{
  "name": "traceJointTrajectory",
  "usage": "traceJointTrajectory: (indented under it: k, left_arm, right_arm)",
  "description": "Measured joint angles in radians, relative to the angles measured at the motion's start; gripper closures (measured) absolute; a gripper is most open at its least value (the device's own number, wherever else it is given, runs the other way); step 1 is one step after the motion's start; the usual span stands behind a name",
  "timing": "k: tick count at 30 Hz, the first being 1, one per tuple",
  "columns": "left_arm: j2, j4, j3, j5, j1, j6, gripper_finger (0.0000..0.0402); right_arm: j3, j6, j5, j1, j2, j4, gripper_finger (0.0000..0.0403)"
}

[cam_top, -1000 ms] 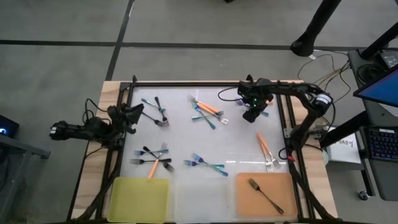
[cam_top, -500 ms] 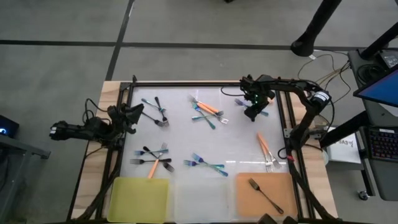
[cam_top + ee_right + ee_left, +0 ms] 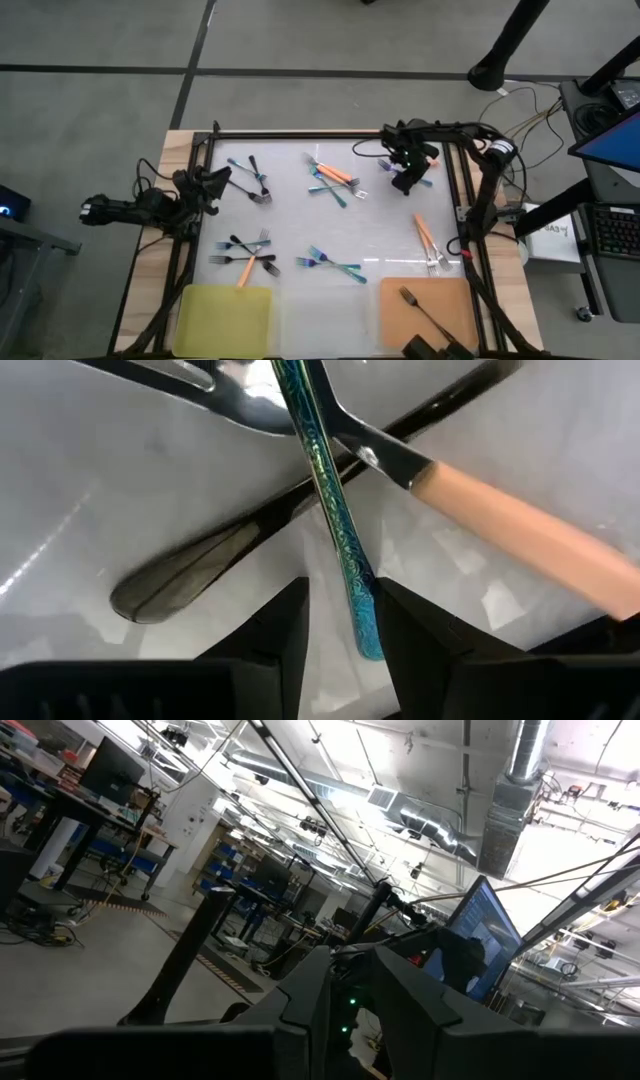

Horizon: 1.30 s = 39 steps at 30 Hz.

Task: Sort silverware by color (type)
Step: Put the blue fork into the yellow bin

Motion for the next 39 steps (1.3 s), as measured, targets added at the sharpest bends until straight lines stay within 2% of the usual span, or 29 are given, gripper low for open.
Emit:
traceJointTrajectory:
  k: [6,17,27,39]
  left_arm:
    - [0.0,0.0,0.0,0.0,0.0,0.0,0.034]
    - [0.0,0.0,0.0,0.0,0.0,0.0,0.034]
    - [0.0,0.0,0.0,0.0,0.0,0.0,0.034]
    - [0.0,0.0,0.0,0.0,0.0,0.0,0.034]
  right_arm:
    - [0.1,-0.005,-0.012,0.0,0.017,-0.029,0.0306]
    - [0.197,0.012,-0.012,0.0,-0.021,-0.068,0.0301]
    - [0.165,0.031,-0.017,0.001,-0.021,-0.097,0.0302]
    - [0.052,0.031,-0.019,0.003,-0.022,-0.081,0.0309]
